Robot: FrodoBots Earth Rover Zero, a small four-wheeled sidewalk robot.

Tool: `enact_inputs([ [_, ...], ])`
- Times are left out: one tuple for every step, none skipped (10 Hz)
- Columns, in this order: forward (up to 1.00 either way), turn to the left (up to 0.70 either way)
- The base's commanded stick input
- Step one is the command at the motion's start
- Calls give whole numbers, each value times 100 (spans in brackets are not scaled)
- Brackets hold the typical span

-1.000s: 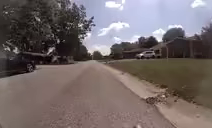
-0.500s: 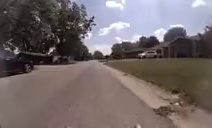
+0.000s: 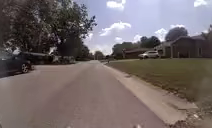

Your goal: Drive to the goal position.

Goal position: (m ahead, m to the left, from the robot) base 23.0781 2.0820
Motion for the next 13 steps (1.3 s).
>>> enact_inputs([
  [70,0],
  [70,0],
  [70,0],
  [70,0],
  [70,0],
  [70,0],
  [70,0],
  [70,0],
  [70,0],
  [70,0],
  [70,0],
  [70,0],
  [70,0],
])
